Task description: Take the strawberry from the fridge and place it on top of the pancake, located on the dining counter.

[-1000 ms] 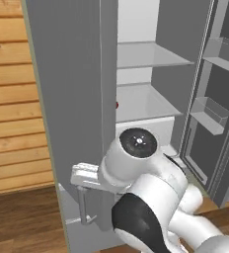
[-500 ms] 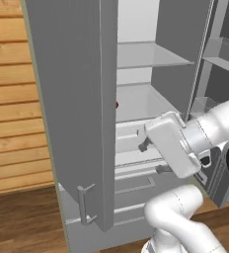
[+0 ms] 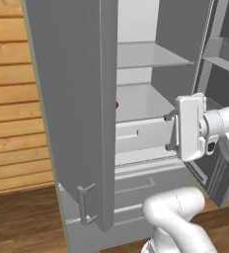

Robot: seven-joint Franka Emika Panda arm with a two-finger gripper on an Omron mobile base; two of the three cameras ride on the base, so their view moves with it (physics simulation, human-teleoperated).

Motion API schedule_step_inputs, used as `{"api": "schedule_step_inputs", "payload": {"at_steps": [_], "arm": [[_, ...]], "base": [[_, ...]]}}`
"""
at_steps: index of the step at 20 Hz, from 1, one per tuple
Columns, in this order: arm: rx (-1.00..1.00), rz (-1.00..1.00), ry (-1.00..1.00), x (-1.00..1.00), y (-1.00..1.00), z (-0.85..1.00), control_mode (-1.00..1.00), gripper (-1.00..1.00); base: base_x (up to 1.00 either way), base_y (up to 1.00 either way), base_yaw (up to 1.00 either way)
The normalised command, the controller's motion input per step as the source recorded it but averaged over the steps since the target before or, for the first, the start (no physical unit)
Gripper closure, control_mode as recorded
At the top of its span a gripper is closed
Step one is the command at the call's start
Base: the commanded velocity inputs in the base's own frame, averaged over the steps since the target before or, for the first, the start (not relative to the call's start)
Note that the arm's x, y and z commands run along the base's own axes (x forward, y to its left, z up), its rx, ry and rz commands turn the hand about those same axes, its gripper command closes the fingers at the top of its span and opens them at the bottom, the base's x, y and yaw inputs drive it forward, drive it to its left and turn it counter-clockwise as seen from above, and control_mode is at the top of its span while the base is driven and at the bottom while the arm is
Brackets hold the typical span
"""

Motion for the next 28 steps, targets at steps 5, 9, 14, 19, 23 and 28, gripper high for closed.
{"api": "schedule_step_inputs", "payload": {"at_steps": [5, 9, 14, 19, 23, 28], "arm": [[0.34, 0.08, 0.05, 0.71, 0.02, -0.08, -1.00, -1.00], [0.08, 0.09, -0.01, 0.50, 0.29, -0.29, -1.00, -1.00], [-0.09, 0.08, 0.00, 0.54, 0.37, -0.05, -1.00, -1.00], [-0.03, 0.04, 0.00, 0.70, 0.40, 0.00, -1.00, -1.00], [-0.02, 0.00, 0.00, 0.78, 0.15, 0.00, -1.00, -1.00], [-0.01, 0.00, 0.00, 0.24, 0.42, -0.01, -1.00, -1.00]], "base": [[0.00, 0.00, 0.00], [0.00, 0.00, 0.00], [0.00, 0.00, 0.00], [0.00, 0.00, 0.00], [0.00, 0.00, 0.00], [0.00, 0.00, 0.00]]}}
